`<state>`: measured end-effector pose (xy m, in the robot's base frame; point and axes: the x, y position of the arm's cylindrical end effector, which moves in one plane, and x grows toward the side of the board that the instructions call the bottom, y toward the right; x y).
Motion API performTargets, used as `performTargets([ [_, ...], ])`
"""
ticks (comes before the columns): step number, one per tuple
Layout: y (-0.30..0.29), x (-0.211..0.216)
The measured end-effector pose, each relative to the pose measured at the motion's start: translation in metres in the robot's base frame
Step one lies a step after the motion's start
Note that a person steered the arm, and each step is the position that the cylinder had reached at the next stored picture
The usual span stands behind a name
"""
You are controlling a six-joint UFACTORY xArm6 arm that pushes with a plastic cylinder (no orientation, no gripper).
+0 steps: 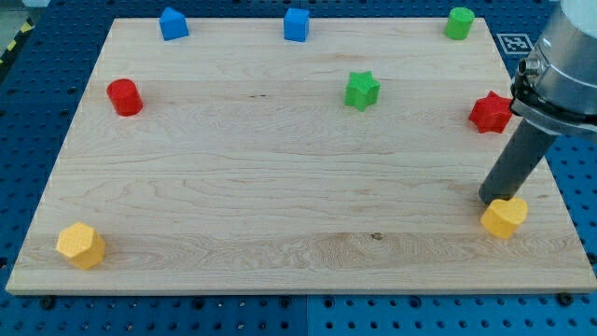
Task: Move the green star left to the heart
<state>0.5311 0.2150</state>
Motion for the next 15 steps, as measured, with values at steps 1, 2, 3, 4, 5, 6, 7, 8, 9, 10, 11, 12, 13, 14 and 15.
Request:
performTargets([
  [1, 0.000, 0.000],
  [2, -0.009, -0.022],
  [3, -0.016, -0.060],
  [4, -0.016, -0.107],
  [5, -0.016, -0.158],
  [6, -0.020, -0.168],
  [7, -0.064, -0.177],
  [8, -0.108, -0.191],
  [9, -0.135, -0.194],
  [10, -0.141, -0.189],
  [11, -0.159, -0.178],
  [12, -0.187, -0.163],
  [13, -0.210, -0.140],
  [14, -0.211, -0.114],
  [15, -0.203, -0.108],
])
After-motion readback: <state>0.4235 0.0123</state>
